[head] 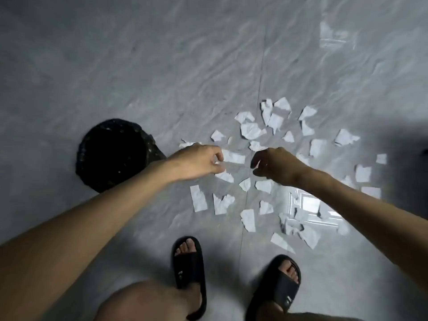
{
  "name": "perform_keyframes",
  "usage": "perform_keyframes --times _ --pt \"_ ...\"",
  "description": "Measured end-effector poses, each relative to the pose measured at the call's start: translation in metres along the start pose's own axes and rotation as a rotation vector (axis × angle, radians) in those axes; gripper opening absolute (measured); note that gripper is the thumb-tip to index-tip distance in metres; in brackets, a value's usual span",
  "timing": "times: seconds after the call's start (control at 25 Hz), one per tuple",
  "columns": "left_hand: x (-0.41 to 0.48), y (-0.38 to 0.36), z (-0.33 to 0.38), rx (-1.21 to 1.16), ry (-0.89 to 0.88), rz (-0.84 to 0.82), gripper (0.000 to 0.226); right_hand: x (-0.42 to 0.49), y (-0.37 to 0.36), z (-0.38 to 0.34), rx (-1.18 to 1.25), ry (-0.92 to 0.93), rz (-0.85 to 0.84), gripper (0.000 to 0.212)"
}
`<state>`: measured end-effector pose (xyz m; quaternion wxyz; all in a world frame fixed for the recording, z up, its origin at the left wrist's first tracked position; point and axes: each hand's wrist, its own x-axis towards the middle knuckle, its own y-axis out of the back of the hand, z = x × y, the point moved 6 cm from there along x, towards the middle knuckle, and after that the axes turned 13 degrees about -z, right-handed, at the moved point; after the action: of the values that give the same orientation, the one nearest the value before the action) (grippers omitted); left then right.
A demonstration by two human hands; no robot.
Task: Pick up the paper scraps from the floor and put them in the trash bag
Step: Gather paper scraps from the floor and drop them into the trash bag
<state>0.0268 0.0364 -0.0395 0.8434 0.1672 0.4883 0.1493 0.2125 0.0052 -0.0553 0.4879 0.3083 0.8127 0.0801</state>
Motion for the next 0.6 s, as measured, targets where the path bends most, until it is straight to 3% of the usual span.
perform_keyframes --times 0.16,0.32,0.44,0.52,0.6 --pt "0.086 -0.045 -0.092 0.024 0.025 -0.013 0.033 0.119 -0.084 0.03 -0.319 0.078 -0.107 0.02" --pt "0.169 -0.106 -0.166 0.129 0.035 -0.037 0.038 0.213 -0.169 0.067 -0.696 0.261 -0.238 0.04" --pt "0.197 -0.147 -0.205 0.336 0.041 0.052 0.056 0.244 -0.208 0.086 -0.817 0.396 -0.143 0.051" --pt "0.198 -0.171 -0.222 0.406 0.037 0.169 0.073 0.246 -0.223 0.085 -0.799 0.509 0.0 0.039" --pt "0.193 -0.189 -0.229 0.412 0.054 0.248 0.074 0.24 -0.228 0.084 -0.703 0.552 0.053 0.021"
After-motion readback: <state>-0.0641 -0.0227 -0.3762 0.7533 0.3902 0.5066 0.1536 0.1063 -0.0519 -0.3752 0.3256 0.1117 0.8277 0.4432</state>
